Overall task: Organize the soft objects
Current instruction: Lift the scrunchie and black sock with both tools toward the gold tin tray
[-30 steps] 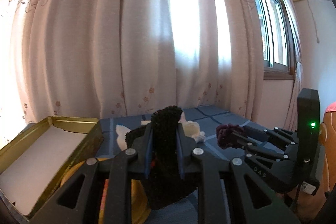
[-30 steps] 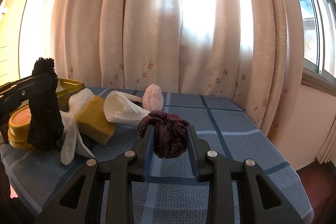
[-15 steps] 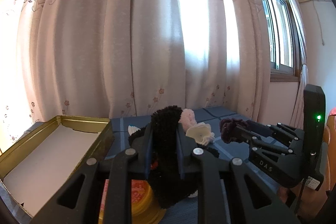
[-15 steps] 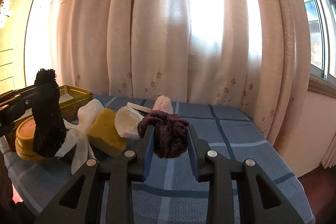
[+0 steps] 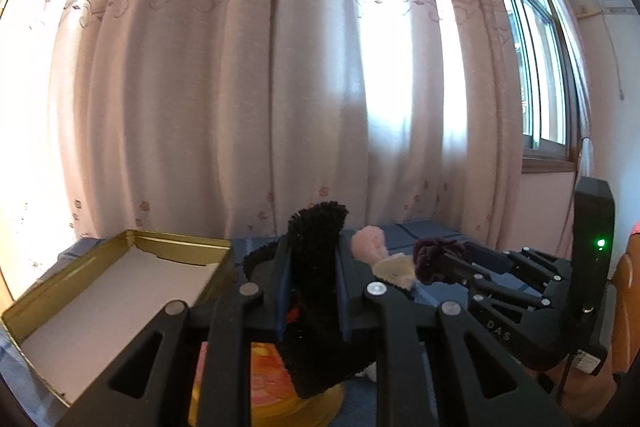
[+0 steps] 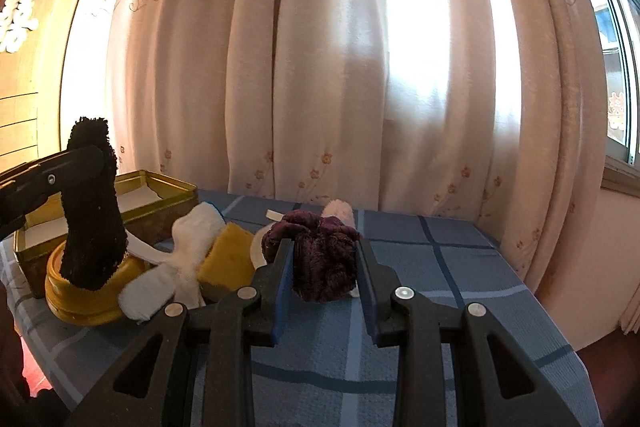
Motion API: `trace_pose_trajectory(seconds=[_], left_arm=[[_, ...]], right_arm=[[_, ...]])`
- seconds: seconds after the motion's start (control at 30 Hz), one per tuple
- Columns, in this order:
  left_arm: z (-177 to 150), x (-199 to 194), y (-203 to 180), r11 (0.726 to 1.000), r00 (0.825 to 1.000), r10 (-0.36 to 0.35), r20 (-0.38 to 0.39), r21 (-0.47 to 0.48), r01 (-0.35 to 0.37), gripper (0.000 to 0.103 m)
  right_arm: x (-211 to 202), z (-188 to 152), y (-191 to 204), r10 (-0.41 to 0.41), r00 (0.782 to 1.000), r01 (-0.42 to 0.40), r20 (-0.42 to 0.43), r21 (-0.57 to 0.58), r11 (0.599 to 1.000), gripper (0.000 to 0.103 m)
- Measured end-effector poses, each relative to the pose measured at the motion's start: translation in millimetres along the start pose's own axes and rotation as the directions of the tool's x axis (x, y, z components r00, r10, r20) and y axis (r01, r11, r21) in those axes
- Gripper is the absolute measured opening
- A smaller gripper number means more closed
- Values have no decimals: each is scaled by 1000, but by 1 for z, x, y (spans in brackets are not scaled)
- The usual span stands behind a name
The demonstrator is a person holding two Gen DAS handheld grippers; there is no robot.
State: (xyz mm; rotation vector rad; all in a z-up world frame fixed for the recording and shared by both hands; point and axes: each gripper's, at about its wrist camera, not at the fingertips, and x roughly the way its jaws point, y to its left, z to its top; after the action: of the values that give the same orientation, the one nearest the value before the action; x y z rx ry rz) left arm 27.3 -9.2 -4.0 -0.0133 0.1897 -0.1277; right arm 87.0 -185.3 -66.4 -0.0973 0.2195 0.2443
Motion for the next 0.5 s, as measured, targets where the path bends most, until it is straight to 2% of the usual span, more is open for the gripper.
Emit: trace_pose_trajectory(seconds=[0.5], left_arm=[[2, -6, 34, 994, 996, 86, -31, -61, -88, 17]], right_arm=[[9, 6, 24, 63, 998, -63, 10, 2, 998, 33]])
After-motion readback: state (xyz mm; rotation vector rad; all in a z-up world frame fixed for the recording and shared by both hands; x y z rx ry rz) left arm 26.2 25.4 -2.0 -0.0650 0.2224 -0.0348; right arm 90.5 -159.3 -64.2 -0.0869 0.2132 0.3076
